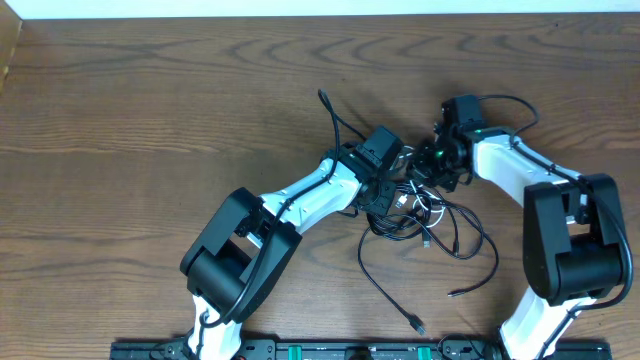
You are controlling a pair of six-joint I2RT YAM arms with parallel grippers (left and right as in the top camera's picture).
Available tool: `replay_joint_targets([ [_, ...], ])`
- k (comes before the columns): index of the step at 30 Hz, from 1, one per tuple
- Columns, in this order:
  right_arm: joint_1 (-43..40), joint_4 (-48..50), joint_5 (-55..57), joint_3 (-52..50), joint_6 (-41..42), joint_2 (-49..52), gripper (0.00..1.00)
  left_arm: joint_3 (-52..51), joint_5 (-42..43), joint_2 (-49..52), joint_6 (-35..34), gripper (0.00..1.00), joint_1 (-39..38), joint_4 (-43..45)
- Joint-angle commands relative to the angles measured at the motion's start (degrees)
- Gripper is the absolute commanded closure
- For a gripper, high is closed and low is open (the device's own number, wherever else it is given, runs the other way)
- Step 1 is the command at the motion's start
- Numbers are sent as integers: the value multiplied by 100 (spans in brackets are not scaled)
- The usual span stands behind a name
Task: Untangle cables
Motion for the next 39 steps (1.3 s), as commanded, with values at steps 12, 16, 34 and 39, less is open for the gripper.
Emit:
replay_joint_targets([
  [12, -1174, -103, 455, -208, -866, -2275, 99, -103, 33, 55, 9, 92, 20, -57],
  [16, -1163, -127, 459, -208, -962, -2944, 99, -101, 37, 52, 9, 85, 20, -55],
  [34, -925, -2168, 214, -267, -2247, -3447, 77, -101, 280, -485, 920, 93, 9, -81],
  [39, -531, -2321, 107, -603, -2459, -3434, 57, -101, 437, -1097, 1325, 93, 9, -79],
])
